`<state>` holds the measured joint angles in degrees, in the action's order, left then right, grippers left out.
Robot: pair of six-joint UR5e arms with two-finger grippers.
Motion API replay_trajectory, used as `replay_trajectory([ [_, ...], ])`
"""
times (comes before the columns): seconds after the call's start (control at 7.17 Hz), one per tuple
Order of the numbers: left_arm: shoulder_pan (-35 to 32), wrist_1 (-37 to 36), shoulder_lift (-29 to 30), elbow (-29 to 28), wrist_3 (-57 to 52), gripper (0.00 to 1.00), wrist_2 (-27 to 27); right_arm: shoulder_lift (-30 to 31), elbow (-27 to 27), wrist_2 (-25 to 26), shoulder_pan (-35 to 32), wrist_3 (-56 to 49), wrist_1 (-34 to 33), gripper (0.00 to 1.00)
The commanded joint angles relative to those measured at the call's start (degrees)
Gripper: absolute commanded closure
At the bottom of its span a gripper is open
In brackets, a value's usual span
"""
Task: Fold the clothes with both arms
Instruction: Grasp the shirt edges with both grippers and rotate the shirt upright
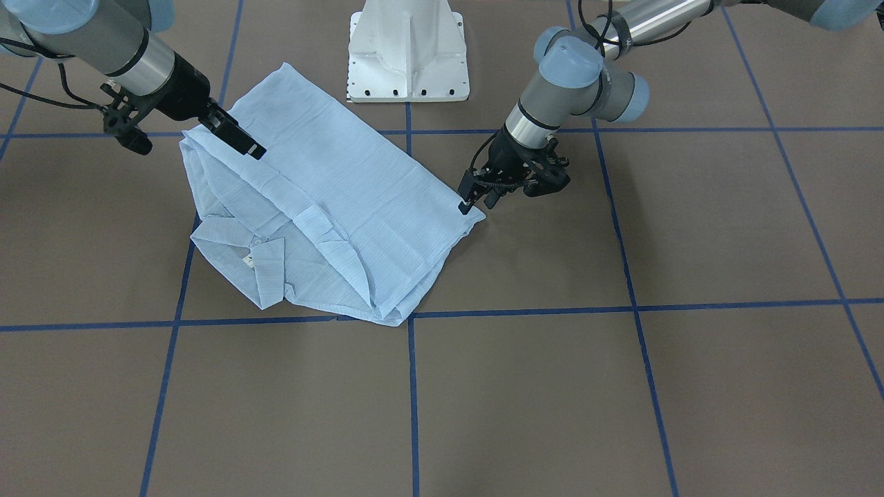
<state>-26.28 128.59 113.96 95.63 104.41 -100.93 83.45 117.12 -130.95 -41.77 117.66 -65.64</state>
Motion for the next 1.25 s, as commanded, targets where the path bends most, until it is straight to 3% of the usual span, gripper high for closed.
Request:
replay_trajectory([
  [0.0, 0.6, 0.0, 0.5, -1.2, 0.0, 0.32, 0.0, -0.2, -1.0, 0.1, -0.2, -0.8, 0.0, 0.0],
  [0.28, 0.7, 0.0, 1.3, -2.3, 0.0, 0.39, 0.0, -1.3, -1.9, 0.5, -0.4, -0.8, 0.0, 0.0],
  [0.42, 0.7, 0.0, 1.3, -2.3, 0.0, 0.48, 0.3, -1.3, -1.7, 0.4, -0.6, -0.8, 0.0, 0.0],
  [0.56, 0.7, -0.1, 1.2, -2.3, 0.1, 0.61, 0.3, -1.4, -1.5, 0.4, -0.6, -0.8, 0.0, 0.0],
  [0.7, 0.6, -0.6, 1.2, -2.3, 0.0, 0.91, 0.3, -2.7, -1.2, -0.2, -0.9, -0.7, 0.0, 0.0],
  [0.84, 0.5, -0.9, 1.0, -2.1, -0.2, 1.0, 0.2, -2.6, -1.3, -0.3, -0.9, -0.7, 0.0, 0.0],
  [1.12, -3.4, -0.9, 1.0, -2.0, -4.9, 1.0, 0.1, -2.8, -1.5, -0.3, -0.8, -0.7, 0.0, 0.0],
])
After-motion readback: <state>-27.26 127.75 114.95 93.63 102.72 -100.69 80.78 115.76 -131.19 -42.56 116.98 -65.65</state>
